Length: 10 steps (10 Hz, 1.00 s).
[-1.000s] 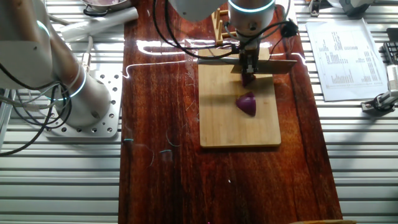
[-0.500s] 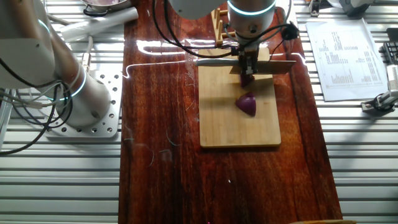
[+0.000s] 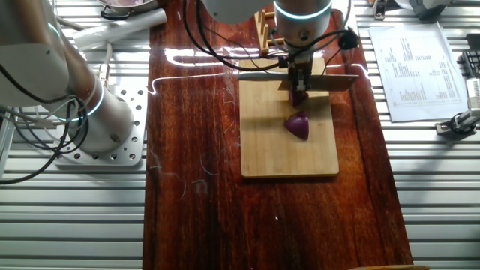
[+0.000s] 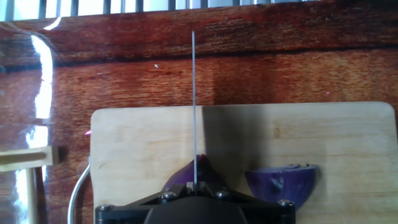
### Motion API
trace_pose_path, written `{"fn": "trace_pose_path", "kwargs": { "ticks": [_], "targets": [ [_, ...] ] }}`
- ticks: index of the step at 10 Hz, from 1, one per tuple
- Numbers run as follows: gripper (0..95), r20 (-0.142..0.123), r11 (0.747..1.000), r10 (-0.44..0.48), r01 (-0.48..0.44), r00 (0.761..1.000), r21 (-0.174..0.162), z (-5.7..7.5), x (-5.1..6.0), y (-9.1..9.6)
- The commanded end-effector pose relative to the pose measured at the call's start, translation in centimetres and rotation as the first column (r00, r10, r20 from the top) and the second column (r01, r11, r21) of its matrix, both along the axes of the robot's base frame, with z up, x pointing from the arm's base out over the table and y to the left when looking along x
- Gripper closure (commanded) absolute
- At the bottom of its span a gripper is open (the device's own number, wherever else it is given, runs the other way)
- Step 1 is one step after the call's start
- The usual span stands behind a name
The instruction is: Chop the onions
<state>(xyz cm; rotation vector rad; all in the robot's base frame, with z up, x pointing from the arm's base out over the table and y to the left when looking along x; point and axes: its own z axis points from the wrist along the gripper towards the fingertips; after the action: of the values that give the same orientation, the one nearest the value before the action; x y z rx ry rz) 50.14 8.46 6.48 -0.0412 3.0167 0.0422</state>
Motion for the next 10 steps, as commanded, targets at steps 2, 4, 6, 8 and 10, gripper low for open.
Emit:
{"fn": "trace_pose_path", "kwargs": {
  "ticks": [2, 4, 6, 8, 10],
  "targets": [
    [57.0, 0.003, 1.000, 0.006, -0.005, 1.000, -0.005, 0.4, 0.1, -0.1],
    [57.0, -0.003, 1.000, 0.010, -0.010, 1.000, -0.005, 1.1, 0.1, -0.2],
    [57.0, -0.007, 1.000, 0.018, -0.018, 1.000, -0.006, 1.5, 0.0, -0.4],
    [57.0, -0.011, 1.000, 0.027, -0.027, 1.000, -0.003, 2.3, -0.1, -0.7],
    [57.0, -0.015, 1.000, 0.025, -0.025, 1.000, 0.000, 3.3, -0.2, -0.7]
  ]
}}
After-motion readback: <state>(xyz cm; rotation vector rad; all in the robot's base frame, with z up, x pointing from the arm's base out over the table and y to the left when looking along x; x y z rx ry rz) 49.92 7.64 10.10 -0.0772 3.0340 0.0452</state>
